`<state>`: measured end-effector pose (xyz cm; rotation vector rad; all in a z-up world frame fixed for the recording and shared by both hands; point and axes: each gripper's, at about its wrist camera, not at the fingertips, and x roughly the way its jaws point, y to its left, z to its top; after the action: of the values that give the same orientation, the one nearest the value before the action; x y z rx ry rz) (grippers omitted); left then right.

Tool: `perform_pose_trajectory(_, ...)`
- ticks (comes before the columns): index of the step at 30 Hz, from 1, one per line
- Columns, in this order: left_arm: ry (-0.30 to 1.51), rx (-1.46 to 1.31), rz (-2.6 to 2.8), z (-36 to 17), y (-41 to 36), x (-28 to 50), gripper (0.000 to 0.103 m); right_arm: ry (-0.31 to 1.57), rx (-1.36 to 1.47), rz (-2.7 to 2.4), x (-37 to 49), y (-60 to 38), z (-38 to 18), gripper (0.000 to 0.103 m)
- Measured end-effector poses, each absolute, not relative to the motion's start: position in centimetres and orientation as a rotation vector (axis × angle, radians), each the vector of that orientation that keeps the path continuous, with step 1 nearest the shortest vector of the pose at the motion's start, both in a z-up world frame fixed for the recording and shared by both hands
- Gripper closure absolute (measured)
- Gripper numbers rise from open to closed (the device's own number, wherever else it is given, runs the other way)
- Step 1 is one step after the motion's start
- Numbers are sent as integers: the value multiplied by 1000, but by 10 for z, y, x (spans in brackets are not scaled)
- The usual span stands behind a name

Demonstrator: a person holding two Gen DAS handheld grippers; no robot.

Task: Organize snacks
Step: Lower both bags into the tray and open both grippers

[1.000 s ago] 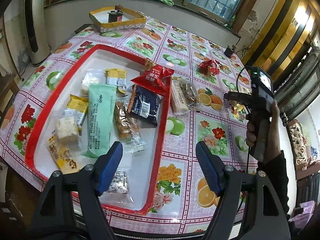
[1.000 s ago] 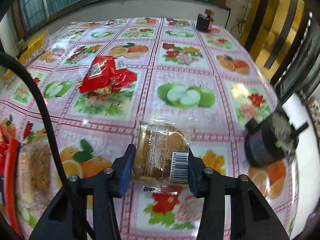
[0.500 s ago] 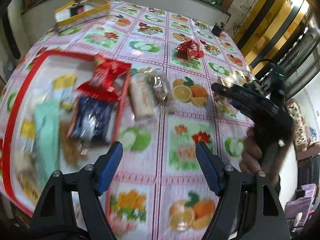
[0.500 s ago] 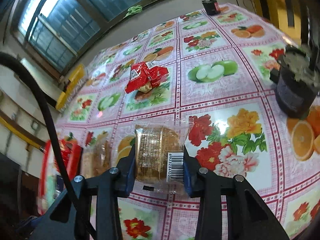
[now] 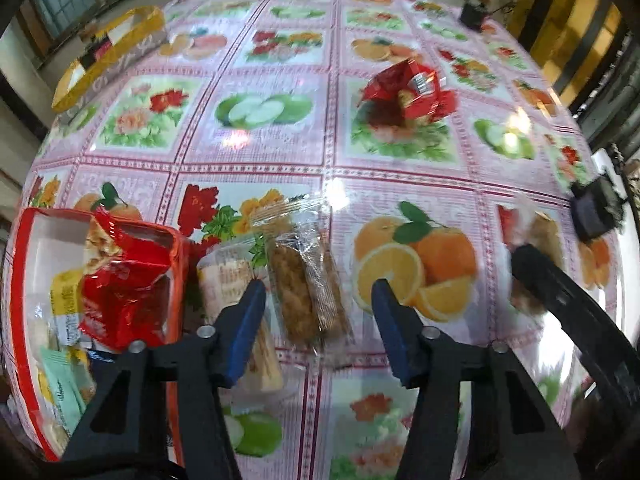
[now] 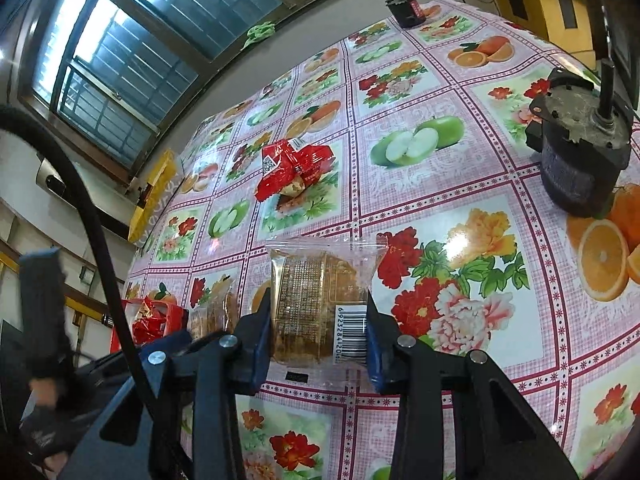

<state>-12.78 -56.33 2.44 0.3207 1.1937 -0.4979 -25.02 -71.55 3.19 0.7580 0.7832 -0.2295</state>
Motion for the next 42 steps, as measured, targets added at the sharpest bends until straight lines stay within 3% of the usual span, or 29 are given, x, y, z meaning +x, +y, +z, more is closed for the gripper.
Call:
perform_pose_trajectory(5, 1223, 312, -482, 12, -566, -124, 66, 788, 756, -233, -249, -716, 30, 65)
perform_pose_trajectory(13, 1213, 247, -544, 31, -539, -158, 68, 778, 750, -218, -247, -714, 30, 65)
perform_pose_trajectory(23, 1073, 56, -634, 107, -397, -238, 68, 694, 622, -6, -242, -674, 50, 65)
perform_pose_trajectory(32, 1061, -56, -443, 91, -285, -213, 68, 705, 546, 100, -231, -611, 75, 65)
perform_pose_trajectory(42, 1036, -114, -487, 80, -266, -164, 67, 841, 420, 210, -149, -495, 85, 65)
